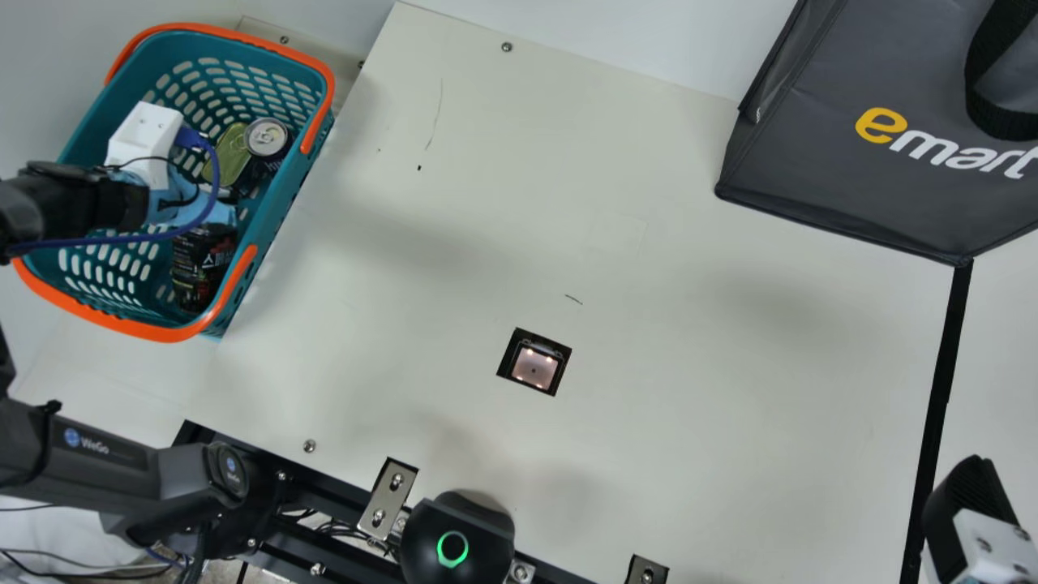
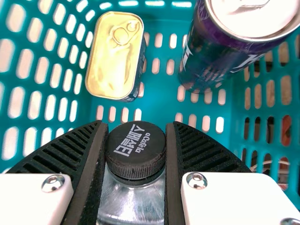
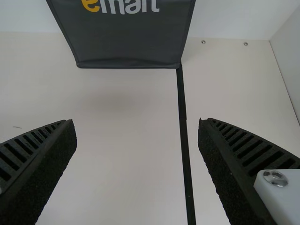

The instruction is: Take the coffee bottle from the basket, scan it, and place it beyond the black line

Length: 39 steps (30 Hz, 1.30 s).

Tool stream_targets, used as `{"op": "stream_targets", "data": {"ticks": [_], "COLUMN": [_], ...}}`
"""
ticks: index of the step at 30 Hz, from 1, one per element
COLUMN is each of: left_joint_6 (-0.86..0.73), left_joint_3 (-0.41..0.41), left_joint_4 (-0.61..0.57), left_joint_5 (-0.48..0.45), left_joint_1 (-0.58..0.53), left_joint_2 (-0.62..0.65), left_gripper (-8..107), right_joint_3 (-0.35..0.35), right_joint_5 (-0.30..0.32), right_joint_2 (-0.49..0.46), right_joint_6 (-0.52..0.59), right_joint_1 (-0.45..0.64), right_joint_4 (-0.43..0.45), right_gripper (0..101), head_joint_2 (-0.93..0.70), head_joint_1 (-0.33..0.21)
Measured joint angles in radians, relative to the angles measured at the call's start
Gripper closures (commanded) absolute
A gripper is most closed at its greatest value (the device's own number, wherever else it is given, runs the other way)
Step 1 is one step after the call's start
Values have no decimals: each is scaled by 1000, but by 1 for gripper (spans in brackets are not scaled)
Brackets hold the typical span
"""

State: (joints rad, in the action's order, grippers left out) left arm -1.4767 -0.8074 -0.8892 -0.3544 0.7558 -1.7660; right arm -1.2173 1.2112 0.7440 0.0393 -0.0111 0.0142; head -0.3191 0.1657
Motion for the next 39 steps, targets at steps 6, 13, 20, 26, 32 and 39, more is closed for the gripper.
{"op": "stream_targets", "data": {"ticks": [6,13,20,26,32,39], "left_joint_6": [56,127,190,240,284,314], "left_joint_3": [-1,-29,-71,-115,-165,-231], "left_joint_4": [53,109,149,167,180,192], "left_joint_5": [-75,-157,-230,-293,-360,-435], "left_joint_1": [42,89,116,127,132,133], "left_joint_2": [89,162,220,262,306,350], "left_gripper": [89,89,89,89,89,89], "right_joint_3": [0,0,0,0,0,0], "right_joint_5": [0,0,0,0,0,0], "right_joint_2": [0,0,0,0,0,0], "right_joint_6": [0,0,0,0,0,0], "right_joint_1": [0,0,0,0,0,0], "right_joint_4": [0,0,0,0,0,0], "right_gripper": [11,11,11,11,11,11], "head_joint_2": [0,0,0,0,0,0], "head_joint_1": [0,0,0,0,0,0]}}
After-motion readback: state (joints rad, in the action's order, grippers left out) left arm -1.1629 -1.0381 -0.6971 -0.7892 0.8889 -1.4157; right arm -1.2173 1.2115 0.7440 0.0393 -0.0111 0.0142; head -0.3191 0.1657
